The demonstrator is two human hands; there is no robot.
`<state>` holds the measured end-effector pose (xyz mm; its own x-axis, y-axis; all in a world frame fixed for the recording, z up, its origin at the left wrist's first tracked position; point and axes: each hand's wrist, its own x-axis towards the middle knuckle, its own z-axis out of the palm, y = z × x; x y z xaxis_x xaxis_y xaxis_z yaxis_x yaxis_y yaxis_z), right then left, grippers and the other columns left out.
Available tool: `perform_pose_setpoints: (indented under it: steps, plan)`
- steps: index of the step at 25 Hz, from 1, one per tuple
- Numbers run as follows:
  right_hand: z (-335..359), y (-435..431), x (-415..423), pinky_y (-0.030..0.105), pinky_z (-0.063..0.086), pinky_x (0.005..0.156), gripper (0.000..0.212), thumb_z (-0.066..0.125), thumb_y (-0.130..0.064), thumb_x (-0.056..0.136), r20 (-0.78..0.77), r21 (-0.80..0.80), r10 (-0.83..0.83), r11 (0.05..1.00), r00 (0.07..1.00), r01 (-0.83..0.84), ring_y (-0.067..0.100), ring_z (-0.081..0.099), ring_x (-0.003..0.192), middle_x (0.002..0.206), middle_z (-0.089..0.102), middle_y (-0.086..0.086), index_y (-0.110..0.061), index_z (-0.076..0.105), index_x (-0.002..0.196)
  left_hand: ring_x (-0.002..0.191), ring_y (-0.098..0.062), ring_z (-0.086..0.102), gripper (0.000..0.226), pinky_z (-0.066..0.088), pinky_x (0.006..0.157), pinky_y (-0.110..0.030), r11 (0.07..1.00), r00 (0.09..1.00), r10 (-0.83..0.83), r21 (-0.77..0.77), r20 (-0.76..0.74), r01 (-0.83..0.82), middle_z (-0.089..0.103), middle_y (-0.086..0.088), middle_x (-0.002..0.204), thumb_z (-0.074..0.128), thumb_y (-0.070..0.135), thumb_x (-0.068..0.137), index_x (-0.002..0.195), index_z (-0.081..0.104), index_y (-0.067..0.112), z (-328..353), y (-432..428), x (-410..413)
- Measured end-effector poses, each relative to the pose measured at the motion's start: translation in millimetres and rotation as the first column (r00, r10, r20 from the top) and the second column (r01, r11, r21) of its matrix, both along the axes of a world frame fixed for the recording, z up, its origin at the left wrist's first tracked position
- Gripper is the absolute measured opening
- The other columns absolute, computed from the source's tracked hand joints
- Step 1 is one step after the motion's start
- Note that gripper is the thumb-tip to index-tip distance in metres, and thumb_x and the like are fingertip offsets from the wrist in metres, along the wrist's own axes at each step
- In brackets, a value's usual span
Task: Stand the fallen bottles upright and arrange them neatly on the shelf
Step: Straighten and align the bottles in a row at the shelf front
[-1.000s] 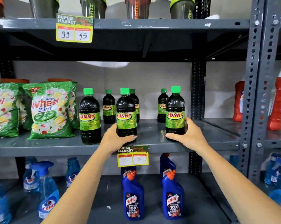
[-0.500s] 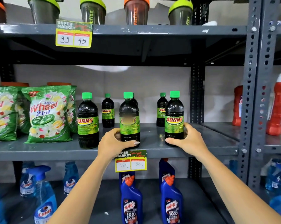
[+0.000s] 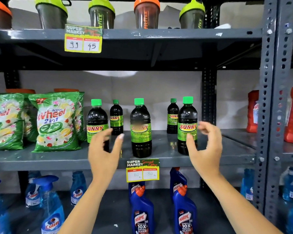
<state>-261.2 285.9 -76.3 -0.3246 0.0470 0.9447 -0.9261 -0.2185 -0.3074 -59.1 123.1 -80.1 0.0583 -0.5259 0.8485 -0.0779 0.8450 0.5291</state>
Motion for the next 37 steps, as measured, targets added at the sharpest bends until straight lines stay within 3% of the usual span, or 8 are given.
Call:
perform_pose_setpoints:
  steps: [3, 5, 7, 12, 20, 25, 33, 37]
  plan:
    - [13, -31, 33, 0.032, 0.052, 0.070, 0.039, 0.065, -0.038, 0.080, 0.063, 0.364, 0.176, 0.912, 0.982, -0.187, 0.010, 0.059, 0.078, 0.087, 0.061, -0.008, -0.018, 0.058, 0.113, 0.097, -0.017, 0.054, 0.069, 0.043, 0.082, -0.033, 0.987, 0.976, 0.154, 0.056, -0.151, -0.147, 0.045, -0.002, 0.127, 0.069, 0.044, 0.077, 0.132, 0.036, 0.017, -2, -31, 41]
    - [22, -51, 45, 0.029, 0.049, 0.074, 0.063, 0.071, -0.053, 0.073, 0.309, 0.655, 0.204, 0.662, 0.929, -0.364, 0.006, 0.060, 0.084, 0.094, 0.060, -0.013, -0.027, 0.049, 0.127, 0.104, -0.021, 0.057, 0.090, 0.043, 0.093, -0.039, 0.973, 0.996, 0.085, 0.214, 0.018, -0.087, 0.050, 0.000, 0.128, 0.065, 0.065, 0.068, 0.138, 0.026, 0.025, -5, -62, 65]
    - [22, -66, 46, 0.028, 0.047, 0.080, 0.084, 0.077, -0.060, 0.063, 0.427, 0.724, 0.166, 0.526, 0.889, -0.446, 0.008, 0.060, 0.094, 0.101, 0.060, -0.014, -0.032, 0.041, 0.134, 0.115, -0.017, 0.056, 0.100, 0.032, 0.106, -0.038, 0.948, 0.958, 0.027, 0.297, 0.285, -0.115, 0.062, 0.007, 0.120, 0.060, 0.077, 0.065, 0.144, 0.023, 0.028, -9, -76, 75]
    - [11, -86, 42, 0.039, 0.053, 0.084, 0.087, 0.078, -0.070, 0.042, 0.368, 0.718, 0.036, 0.624, 0.929, -0.308, 0.011, 0.064, 0.095, 0.103, 0.066, -0.014, -0.035, 0.053, 0.117, 0.124, -0.010, 0.050, 0.086, 0.020, 0.105, -0.028, 0.939, 0.866, 0.133, 0.218, 0.483, -0.266, 0.070, 0.005, 0.116, 0.051, 0.076, 0.065, 0.137, 0.048, 0.029, -10, -76, 72]
    - [10, -90, 50, 0.040, 0.052, 0.088, 0.076, 0.080, -0.064, 0.049, 0.389, 0.711, 0.050, 0.619, 0.920, -0.334, 0.011, 0.062, 0.102, 0.112, 0.068, -0.011, -0.033, 0.062, 0.116, 0.099, -0.012, 0.065, 0.077, 0.035, 0.104, -0.040, 0.950, 0.926, 0.173, 0.192, 0.334, -0.246, 0.076, 0.010, 0.092, 0.061, 0.082, 0.053, 0.105, 0.072, 0.027, -20, -78, 74]
    - [7, -85, 53, 0.031, 0.050, 0.082, 0.057, 0.084, -0.050, 0.059, 0.414, 0.689, 0.054, 0.634, 0.909, -0.351, 0.006, 0.059, 0.092, 0.099, 0.062, -0.017, -0.037, 0.059, 0.109, 0.092, -0.013, 0.066, 0.064, 0.024, 0.094, -0.027, 0.950, 0.917, 0.228, 0.130, 0.326, -0.283, 0.075, 0.009, 0.093, 0.066, 0.073, 0.060, 0.103, 0.071, 0.026, -22, -68, 71]
    - [0, -90, 63, 0.036, 0.053, 0.083, 0.070, 0.079, -0.066, 0.051, 0.390, 0.733, -0.042, 0.619, 0.920, -0.283, 0.006, 0.062, 0.094, 0.104, 0.065, -0.017, -0.037, 0.055, 0.110, 0.095, -0.015, 0.062, 0.067, 0.023, 0.093, -0.025, 0.949, 0.907, 0.232, 0.122, 0.352, -0.290, 0.075, 0.009, 0.095, 0.061, 0.076, 0.061, 0.107, 0.070, 0.028, -28, -75, 79]
    - [9, -87, 64, 0.042, 0.045, 0.099, 0.113, 0.081, -0.066, 0.048, 0.434, 0.722, 0.011, 0.593, 0.901, -0.356, 0.018, 0.051, 0.123, 0.138, 0.052, -0.005, -0.032, 0.030, 0.143, 0.092, -0.019, 0.064, 0.076, 0.041, 0.097, -0.039, 0.961, 0.970, 0.150, 0.201, 0.191, -0.189, 0.074, -0.002, 0.093, 0.044, 0.081, 0.072, 0.113, 0.068, 0.021, -13, -81, 80]
